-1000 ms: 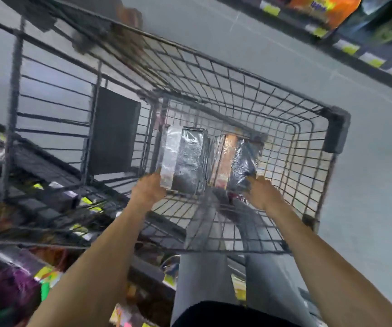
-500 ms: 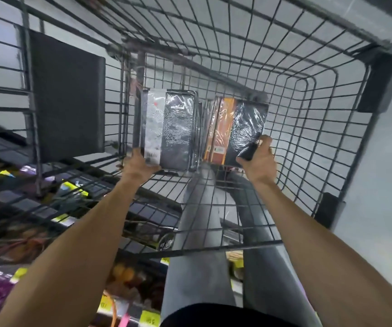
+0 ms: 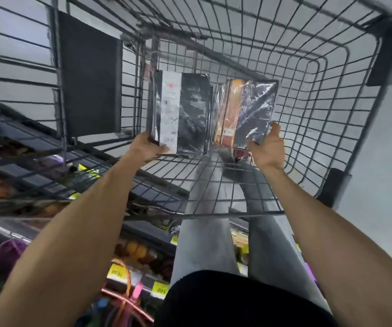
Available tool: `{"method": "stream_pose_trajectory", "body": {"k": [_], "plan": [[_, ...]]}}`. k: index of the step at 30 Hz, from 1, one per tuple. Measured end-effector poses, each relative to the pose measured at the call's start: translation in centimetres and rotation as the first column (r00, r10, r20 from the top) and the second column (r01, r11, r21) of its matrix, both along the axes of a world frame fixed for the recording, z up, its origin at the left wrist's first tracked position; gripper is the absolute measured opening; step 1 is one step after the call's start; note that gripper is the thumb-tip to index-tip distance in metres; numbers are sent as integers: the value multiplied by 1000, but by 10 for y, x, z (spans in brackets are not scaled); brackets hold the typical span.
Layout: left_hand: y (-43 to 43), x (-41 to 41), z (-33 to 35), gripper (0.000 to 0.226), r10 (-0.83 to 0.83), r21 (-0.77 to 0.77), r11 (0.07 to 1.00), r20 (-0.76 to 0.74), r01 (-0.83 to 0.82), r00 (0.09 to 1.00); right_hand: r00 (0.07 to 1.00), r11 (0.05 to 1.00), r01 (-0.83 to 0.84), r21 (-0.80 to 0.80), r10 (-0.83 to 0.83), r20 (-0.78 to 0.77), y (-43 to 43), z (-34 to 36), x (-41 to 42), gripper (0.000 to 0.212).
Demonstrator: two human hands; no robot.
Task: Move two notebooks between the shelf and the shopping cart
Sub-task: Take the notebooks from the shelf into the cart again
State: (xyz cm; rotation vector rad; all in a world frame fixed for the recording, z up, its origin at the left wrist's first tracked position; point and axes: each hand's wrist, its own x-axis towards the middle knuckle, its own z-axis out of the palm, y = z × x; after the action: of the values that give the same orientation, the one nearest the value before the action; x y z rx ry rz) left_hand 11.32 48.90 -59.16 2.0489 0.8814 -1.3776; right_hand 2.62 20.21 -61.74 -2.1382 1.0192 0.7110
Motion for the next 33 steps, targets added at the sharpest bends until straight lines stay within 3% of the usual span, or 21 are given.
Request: {"method": "stream_pose_trajectory", "body": {"k": [4, 7, 13, 25, 33], "plan": [[0, -3, 18, 49, 275, -92, 959, 77, -268, 958, 989, 996, 89, 22, -91, 120, 1, 29, 2, 64], [-4, -4, 32, 47, 326, -173, 940, 199, -294, 924, 971, 990, 116, 77, -130, 203, -4, 45, 7, 57], [-28, -8, 75, 61, 489, -311, 862, 310, -399, 815, 955, 958, 208, 196, -242, 170, -12, 70, 17, 58], [-18, -13, 135, 49, 535, -449, 810, 304, -376, 788, 909, 841, 304, 448, -396, 126, -40, 139, 10, 53], [-2, -2, 192, 51, 524, -588, 761, 307, -274, 795, 846, 865, 278, 418, -427, 320, -41, 208, 5, 49]]}}
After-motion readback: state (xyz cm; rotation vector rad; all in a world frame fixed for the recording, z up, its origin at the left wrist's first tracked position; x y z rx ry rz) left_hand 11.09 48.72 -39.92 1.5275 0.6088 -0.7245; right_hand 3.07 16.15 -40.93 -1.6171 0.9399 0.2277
